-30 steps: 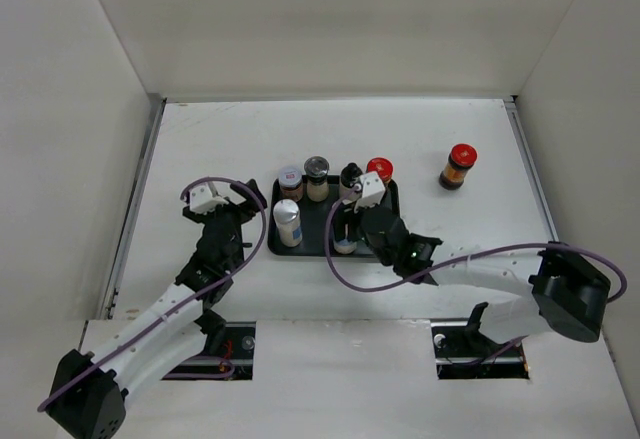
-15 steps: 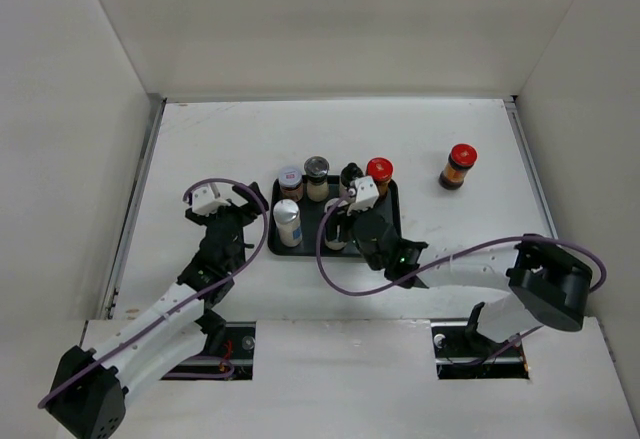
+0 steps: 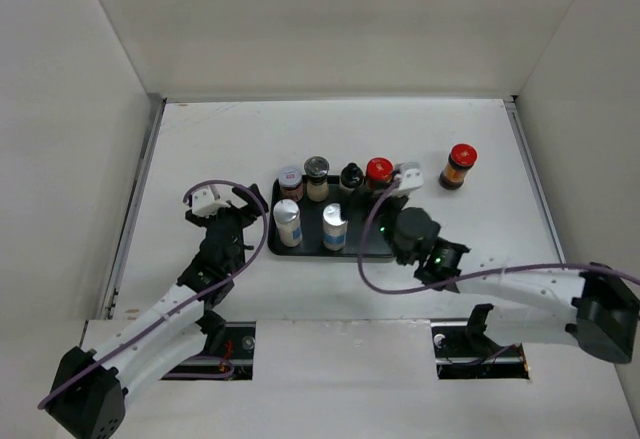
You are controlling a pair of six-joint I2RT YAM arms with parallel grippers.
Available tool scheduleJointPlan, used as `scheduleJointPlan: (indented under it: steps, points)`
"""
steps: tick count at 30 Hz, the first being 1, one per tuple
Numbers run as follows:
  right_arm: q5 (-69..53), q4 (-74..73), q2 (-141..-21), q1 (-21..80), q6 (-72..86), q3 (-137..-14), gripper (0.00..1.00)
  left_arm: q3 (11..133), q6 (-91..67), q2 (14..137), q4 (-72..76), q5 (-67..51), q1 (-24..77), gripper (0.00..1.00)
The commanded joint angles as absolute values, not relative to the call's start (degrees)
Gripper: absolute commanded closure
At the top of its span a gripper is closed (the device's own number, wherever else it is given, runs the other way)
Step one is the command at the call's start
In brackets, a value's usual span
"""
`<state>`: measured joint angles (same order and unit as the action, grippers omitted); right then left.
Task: Organize the condiment bottles
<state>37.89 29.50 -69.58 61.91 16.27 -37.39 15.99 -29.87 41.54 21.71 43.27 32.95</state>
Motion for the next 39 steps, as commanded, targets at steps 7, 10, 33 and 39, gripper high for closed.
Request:
scheduleJointPlan:
  steps: [7, 10, 33, 39]
  points:
    - [48.3, 17.2, -63.8, 30.6, 18.7, -40.2, 0.00, 12.3, -30.9, 39.2, 30.8, 43.4, 34.0, 0.00]
    - [47.4, 15.4, -71.3, 21.1, 18.2, -45.0, 0.00, 10.4, -32.0, 39.1, 34.8, 43.0, 34.9, 0.00]
    - [28.8, 5.9, -95.5, 7.9, 23.3, -59.0, 0.27, 8.0, -32.9, 42.9, 37.7, 39.6, 33.9, 0.00]
    - [37.9, 11.8, -82.9, 12.4, 21.5, -51.9, 0.46, 8.0, -32.9, 42.9, 37.8, 39.6, 33.6, 0.00]
